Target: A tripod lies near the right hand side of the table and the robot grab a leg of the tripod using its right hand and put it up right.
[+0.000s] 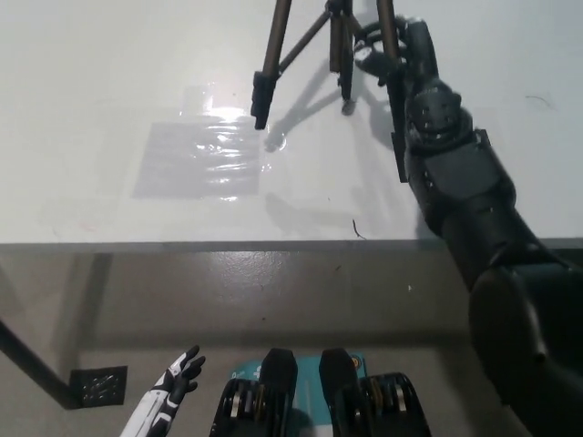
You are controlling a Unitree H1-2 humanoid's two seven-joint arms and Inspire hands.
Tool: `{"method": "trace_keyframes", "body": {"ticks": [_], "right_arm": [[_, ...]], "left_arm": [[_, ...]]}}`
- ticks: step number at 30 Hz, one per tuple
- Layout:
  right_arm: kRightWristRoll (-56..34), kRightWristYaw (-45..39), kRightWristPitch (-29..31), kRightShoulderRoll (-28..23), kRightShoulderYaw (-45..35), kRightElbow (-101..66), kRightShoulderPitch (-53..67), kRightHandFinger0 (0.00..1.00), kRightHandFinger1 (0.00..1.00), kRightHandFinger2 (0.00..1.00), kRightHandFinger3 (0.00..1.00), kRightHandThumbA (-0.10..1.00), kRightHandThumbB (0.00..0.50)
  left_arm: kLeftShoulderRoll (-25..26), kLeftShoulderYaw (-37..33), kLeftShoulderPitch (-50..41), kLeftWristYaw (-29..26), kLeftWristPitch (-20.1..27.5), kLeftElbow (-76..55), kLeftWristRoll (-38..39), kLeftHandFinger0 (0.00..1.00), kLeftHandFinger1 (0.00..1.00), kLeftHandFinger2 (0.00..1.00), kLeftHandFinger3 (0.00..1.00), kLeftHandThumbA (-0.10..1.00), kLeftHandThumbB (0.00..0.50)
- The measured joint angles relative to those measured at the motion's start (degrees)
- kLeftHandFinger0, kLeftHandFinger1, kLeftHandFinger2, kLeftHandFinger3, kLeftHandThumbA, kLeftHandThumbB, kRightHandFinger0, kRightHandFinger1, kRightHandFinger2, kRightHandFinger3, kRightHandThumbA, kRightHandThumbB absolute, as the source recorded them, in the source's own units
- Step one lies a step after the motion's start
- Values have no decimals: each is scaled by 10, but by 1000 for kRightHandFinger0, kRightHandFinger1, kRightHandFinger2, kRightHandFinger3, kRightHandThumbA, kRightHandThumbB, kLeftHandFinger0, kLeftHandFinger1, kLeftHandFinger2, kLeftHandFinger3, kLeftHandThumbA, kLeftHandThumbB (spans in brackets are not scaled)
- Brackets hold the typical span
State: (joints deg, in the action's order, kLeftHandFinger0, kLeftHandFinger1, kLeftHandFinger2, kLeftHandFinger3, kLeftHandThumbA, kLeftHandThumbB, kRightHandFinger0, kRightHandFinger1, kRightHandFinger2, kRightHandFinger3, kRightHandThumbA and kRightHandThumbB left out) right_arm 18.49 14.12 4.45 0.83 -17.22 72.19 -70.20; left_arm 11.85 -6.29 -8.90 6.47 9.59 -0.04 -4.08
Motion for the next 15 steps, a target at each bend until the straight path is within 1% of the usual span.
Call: {"method": "trace_keyframes", "body": {"ticks": [1,2,5,8,9,11,13,14,15], "right_arm": [[-2,5,7,1,1,0,3,0,80,480,489,-100,122],[-4,11,16,2,1,0,7,0,116,500,441,-100,127],[-10,28,45,6,6,3,21,0,154,517,398,-100,142],[-14,48,79,8,23,10,36,0,120,464,320,-100,145],[-14,55,93,8,33,13,42,0,76,404,287,-100,149],[-15,66,114,9,48,18,51,0,1,327,201,-100,150],[-17,75,131,10,60,22,61,0,15,349,216,-100,142],[-17,80,143,10,70,22,68,0,36,397,263,-100,145],[-17,83,150,11,76,23,72,0,49,417,280,-100,146]], "left_arm": [[0,0,0,0,0,0,0,1000,1000,1000,1000,1000,401],[0,0,0,0,0,0,0,1000,1000,1000,1000,1000,402],[0,0,0,0,0,-1,0,1000,1000,1000,1000,1000,406],[1,0,0,0,0,-4,0,1000,1000,1000,1000,1000,411],[1,0,0,0,0,-6,-1,1000,1000,1000,1000,1000,417],[2,0,0,0,0,-8,-1,1000,1000,1000,1000,1000,422],[3,0,0,0,0,-10,-1,1000,1000,1000,1000,1000,423],[4,0,0,0,0,-11,-1,1000,1000,1000,1000,1000,428],[4,1,0,0,0,-11,-1,1000,1000,1000,1000,1000,428]]}}
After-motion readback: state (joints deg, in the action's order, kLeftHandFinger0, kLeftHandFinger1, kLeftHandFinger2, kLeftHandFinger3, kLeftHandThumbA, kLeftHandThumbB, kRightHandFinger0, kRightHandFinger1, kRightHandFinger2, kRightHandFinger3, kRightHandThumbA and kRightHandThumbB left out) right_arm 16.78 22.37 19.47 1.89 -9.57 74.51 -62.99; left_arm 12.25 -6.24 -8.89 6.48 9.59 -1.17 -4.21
